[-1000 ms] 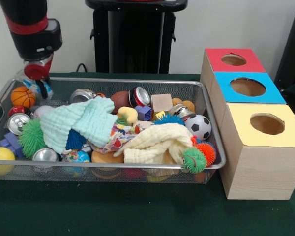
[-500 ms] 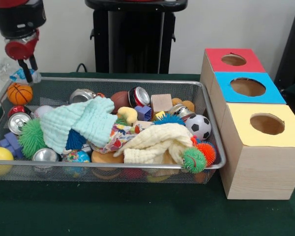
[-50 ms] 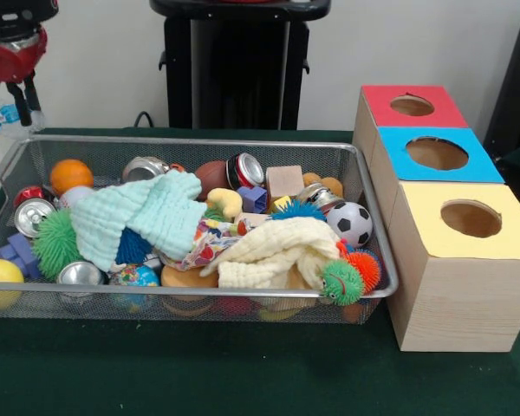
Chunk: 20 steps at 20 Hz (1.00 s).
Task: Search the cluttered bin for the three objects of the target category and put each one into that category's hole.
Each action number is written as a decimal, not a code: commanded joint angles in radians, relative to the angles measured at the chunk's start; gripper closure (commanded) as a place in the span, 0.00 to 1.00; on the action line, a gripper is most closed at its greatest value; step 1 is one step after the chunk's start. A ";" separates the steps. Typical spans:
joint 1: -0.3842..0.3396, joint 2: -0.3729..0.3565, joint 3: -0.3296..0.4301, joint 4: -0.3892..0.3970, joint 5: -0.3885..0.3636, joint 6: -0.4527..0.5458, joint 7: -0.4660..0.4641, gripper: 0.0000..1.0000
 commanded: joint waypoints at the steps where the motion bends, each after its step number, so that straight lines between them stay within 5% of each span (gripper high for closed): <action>1: 0.023 -0.056 0.096 0.012 -0.025 0.123 -0.017 1.00; 20: 0.156 -0.137 0.042 0.065 0.040 0.172 0.128 1.00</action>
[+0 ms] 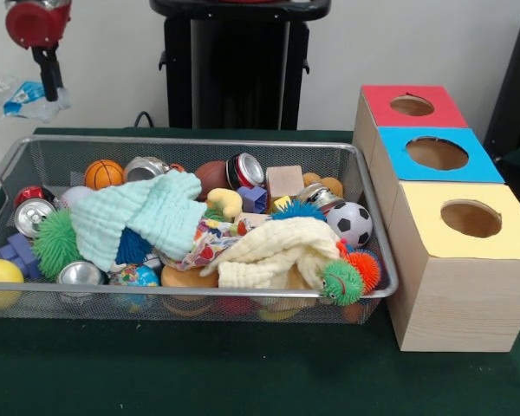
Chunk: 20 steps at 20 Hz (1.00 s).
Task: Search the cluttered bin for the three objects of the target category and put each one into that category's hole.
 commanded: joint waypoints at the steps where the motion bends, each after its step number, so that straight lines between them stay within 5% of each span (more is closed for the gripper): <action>1: 0.037 -0.019 0.038 0.058 0.042 0.105 0.135 1.00; 20: 0.244 -0.027 -0.012 0.092 0.220 0.087 0.307 1.00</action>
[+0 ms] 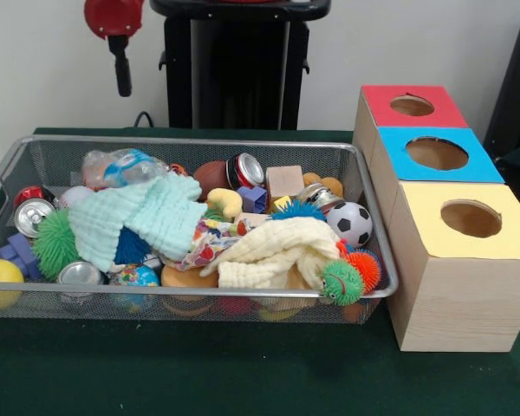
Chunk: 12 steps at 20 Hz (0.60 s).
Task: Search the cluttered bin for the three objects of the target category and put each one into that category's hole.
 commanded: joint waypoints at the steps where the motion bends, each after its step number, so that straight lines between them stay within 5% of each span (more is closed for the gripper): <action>1: 0.059 0.005 0.015 0.087 0.107 0.087 0.306 1.00; 9: 0.047 0.035 0.058 0.140 0.200 -0.003 0.232 1.00; 12: 0.050 0.065 0.041 0.120 0.179 -0.033 0.203 1.00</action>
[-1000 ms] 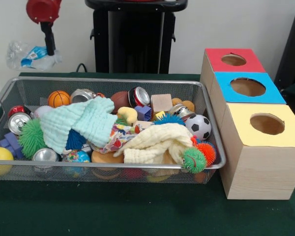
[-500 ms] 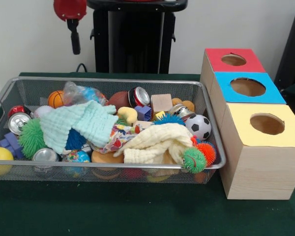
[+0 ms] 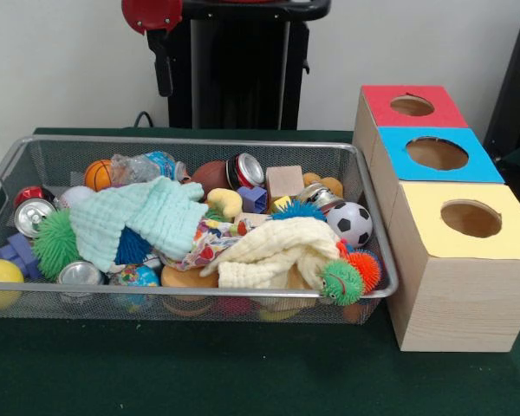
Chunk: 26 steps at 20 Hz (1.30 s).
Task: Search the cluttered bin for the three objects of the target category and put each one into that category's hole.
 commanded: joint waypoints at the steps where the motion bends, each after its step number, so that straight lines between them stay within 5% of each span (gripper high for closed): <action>1: -0.004 0.087 0.025 0.083 0.021 -0.040 0.177 1.00; 13: 0.038 0.189 -0.104 -0.044 -0.124 -0.102 0.102 1.00; 14: 0.044 0.194 -0.111 -0.049 -0.134 -0.099 0.100 0.00; 18: 0.094 0.221 -0.176 -0.064 -0.137 -0.031 0.168 0.00; 26: 0.046 0.234 -0.083 0.002 -0.060 -0.126 0.165 0.00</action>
